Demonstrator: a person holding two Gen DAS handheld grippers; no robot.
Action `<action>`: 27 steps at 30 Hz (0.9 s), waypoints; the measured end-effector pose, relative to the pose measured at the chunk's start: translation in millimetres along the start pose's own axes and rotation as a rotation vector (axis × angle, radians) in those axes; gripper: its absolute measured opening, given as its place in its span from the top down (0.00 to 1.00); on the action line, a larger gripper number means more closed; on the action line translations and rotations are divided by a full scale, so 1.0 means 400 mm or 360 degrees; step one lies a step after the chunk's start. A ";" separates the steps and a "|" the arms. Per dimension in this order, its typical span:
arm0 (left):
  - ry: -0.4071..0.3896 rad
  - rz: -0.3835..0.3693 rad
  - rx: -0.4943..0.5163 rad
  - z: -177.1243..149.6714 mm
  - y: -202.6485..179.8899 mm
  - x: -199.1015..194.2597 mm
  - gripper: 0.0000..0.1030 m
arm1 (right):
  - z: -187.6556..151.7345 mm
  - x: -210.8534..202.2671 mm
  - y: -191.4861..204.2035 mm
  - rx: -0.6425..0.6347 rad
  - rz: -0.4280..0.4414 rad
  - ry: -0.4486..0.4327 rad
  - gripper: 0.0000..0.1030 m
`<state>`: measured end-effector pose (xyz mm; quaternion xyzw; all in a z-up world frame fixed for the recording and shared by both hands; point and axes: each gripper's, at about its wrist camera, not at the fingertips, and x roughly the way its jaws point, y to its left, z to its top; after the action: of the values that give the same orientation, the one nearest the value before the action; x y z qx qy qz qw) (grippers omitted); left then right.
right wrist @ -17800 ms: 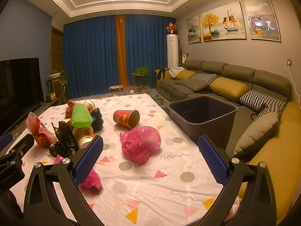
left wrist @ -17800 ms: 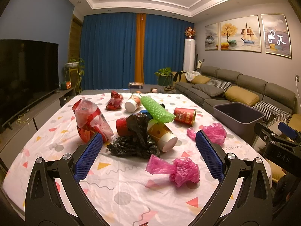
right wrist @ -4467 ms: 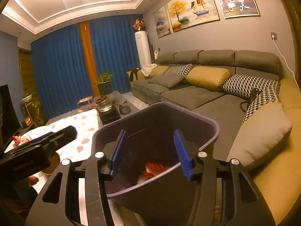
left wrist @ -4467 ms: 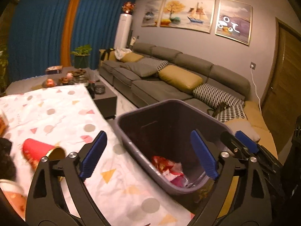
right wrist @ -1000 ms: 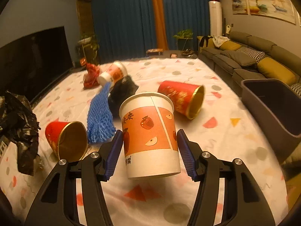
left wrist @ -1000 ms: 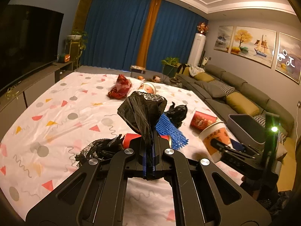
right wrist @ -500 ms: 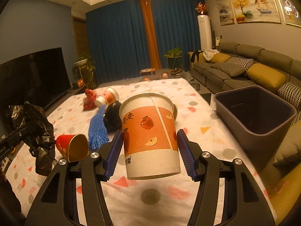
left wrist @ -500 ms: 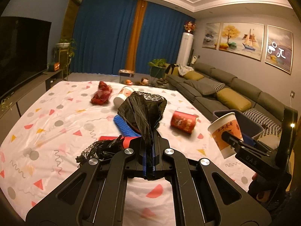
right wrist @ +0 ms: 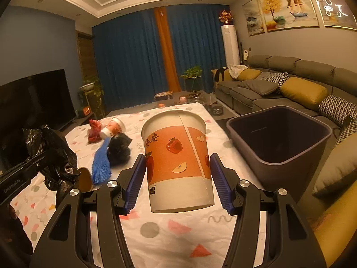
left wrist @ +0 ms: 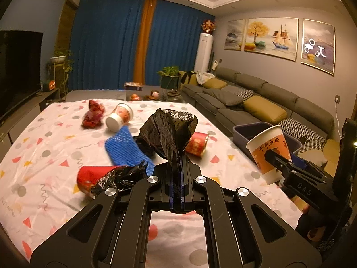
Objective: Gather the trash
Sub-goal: 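Carry the black bag and white-orange cup over the grey bin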
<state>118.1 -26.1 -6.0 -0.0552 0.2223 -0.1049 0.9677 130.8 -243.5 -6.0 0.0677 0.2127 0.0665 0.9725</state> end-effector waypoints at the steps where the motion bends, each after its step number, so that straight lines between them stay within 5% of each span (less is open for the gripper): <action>1: 0.0002 -0.0004 0.0007 0.000 -0.008 0.005 0.97 | 0.001 -0.001 -0.005 0.0005 -0.0003 -0.0003 0.44; 27: 0.0014 -0.0173 0.0194 0.040 -0.200 0.113 0.97 | 0.036 0.007 -0.152 0.0085 -0.0150 -0.0082 0.44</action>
<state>150.5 -113.0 1.8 -0.0078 0.2166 -0.1708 0.9612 145.5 -304.0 -3.9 0.0851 0.1922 0.0133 0.9776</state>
